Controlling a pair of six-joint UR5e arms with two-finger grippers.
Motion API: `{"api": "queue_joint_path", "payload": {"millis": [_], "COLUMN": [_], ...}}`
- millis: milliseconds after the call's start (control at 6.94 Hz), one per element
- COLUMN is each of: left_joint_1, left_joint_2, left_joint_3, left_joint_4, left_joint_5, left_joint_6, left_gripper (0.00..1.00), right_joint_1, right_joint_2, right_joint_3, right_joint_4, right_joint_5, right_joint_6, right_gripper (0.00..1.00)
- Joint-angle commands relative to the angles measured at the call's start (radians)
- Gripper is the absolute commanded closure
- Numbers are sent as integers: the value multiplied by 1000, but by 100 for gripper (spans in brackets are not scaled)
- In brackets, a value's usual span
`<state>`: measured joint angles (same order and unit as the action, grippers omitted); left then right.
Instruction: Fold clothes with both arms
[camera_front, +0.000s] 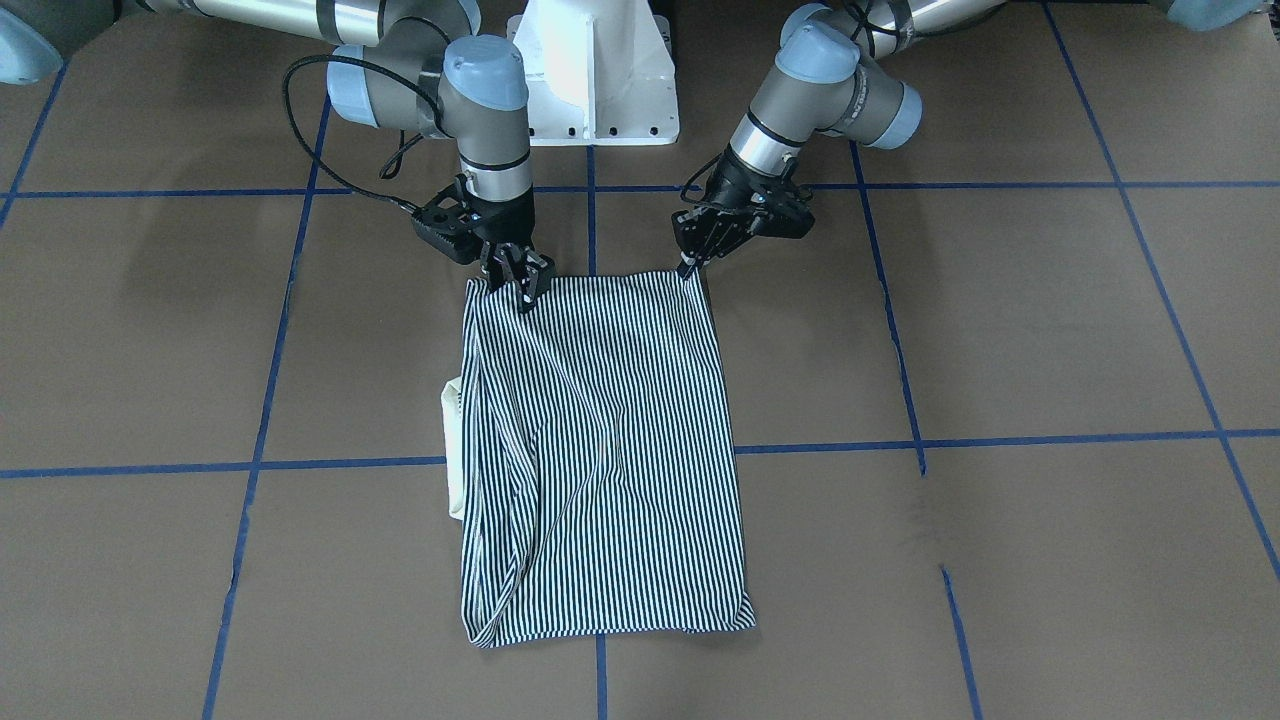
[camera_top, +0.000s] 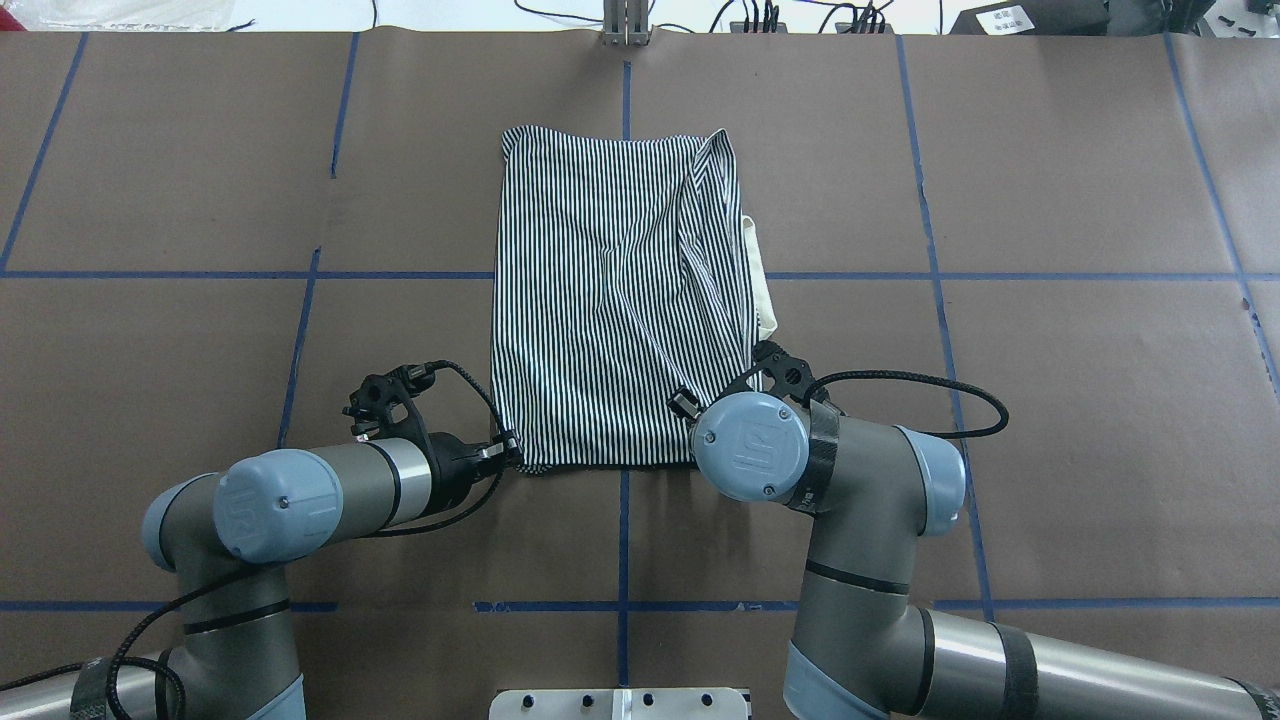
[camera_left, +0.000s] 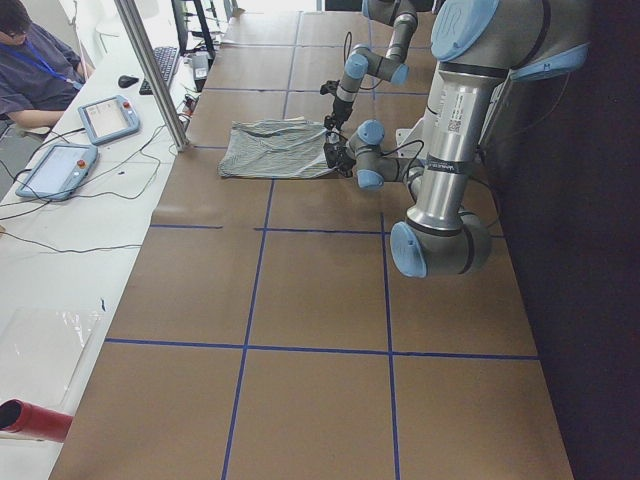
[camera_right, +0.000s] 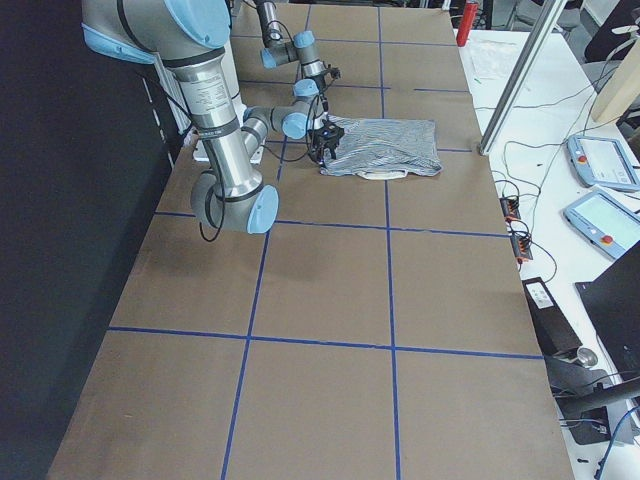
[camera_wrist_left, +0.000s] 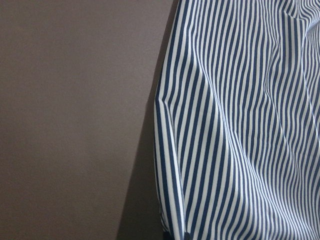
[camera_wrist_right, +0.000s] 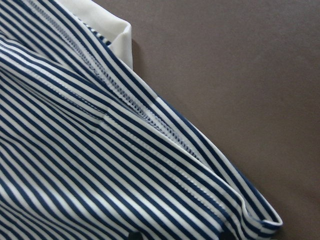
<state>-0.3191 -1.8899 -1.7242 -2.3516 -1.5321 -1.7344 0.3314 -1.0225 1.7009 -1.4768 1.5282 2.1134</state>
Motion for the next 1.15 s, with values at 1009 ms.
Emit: {"api": "queue_joint_path", "payload": {"millis": [1009], "left_joint_1": [-20], "left_joint_2": [17], "left_joint_3": [-203], "left_joint_4": [123], "left_joint_5": [-81], "left_joint_6": [18], "left_gripper": [100], "right_joint_1": [0], "right_joint_2": [-8], "right_joint_3": [127], "right_joint_4": [-35], "right_joint_5": [-29], "right_joint_6": [53], "right_gripper": [100]}}
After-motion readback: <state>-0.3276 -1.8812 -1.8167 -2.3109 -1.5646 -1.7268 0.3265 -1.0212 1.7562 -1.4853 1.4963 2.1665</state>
